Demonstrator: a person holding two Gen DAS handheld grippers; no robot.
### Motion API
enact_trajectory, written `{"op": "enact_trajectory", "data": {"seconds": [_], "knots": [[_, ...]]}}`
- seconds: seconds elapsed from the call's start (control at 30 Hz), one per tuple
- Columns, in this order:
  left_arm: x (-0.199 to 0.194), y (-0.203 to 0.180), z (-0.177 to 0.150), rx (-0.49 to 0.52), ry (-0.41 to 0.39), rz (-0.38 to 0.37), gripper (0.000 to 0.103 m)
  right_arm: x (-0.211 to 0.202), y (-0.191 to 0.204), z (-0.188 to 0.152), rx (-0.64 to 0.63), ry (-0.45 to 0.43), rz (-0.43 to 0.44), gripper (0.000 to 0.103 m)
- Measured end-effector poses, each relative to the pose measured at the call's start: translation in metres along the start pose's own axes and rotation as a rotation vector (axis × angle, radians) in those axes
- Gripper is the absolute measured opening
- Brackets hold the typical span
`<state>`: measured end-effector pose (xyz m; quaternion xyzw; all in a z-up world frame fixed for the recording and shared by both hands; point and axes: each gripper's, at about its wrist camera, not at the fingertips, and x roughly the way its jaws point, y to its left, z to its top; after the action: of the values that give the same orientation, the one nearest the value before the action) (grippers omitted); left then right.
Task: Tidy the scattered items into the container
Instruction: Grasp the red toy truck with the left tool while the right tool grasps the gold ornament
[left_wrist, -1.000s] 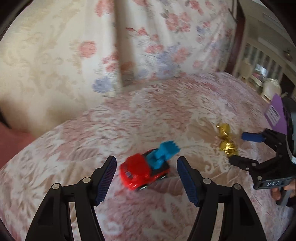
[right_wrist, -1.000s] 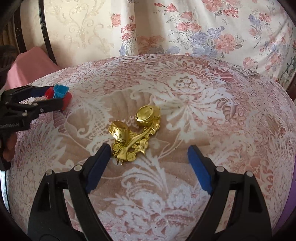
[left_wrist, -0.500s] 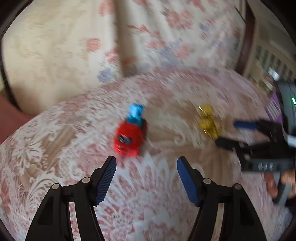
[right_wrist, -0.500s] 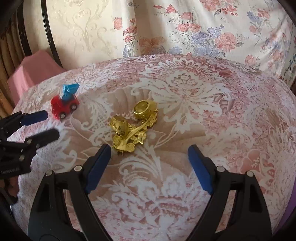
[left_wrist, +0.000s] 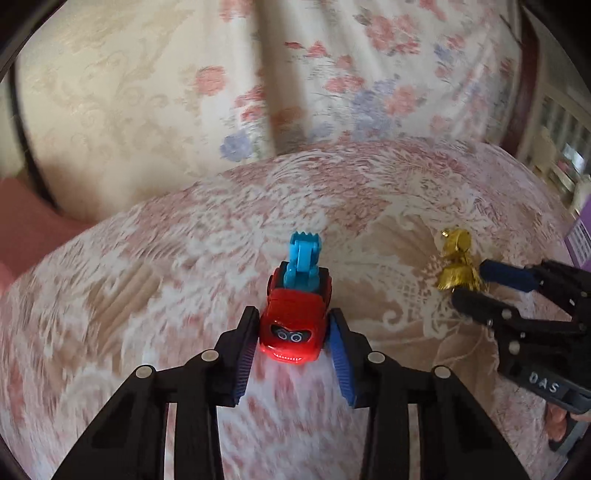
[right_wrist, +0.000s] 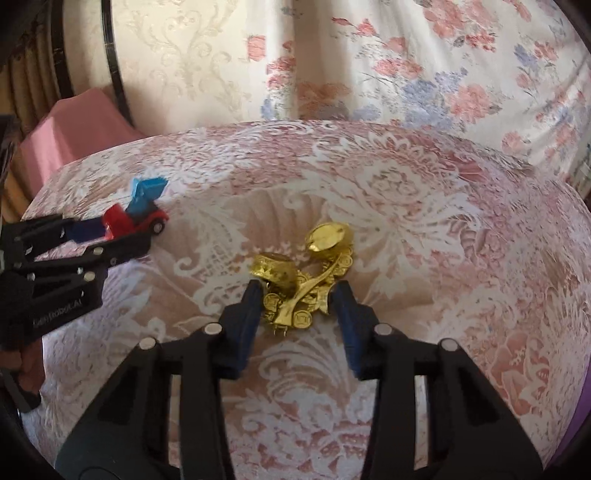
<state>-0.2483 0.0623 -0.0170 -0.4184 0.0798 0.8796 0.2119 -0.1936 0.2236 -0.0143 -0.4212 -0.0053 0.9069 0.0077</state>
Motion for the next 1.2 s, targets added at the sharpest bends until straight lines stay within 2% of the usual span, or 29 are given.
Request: {"op": "enact_trajectory", "data": {"seconds": [0.13,0.23,0.43,0.83,1.2], "knots": [[-0.026,-0.009,-0.031,-0.167,-0.009,0.039,0.038,-0.015,-0.009,-0.016,0.036,0.001,0.087,0.043],[-0.042,-0.026,-0.055,-0.211,-0.035,0.05,0.038,-0.027,-0.014,-0.031,0.053,-0.001,0.089,0.043],[-0.048,-0.054,-0.065,-0.162,-0.03,0.096,0.038,-0.037,-0.011,-0.047,0.042,-0.01,0.045,0.043],[-0.049,-0.058,-0.066,-0.143,-0.017,0.128,0.039,-0.037,-0.002,-0.046,-0.002,-0.001,-0.046,0.043],[-0.052,-0.058,-0.066,-0.147,-0.03,0.135,0.038,-0.04,-0.005,-0.048,0.029,-0.006,-0.021,0.042]]}}
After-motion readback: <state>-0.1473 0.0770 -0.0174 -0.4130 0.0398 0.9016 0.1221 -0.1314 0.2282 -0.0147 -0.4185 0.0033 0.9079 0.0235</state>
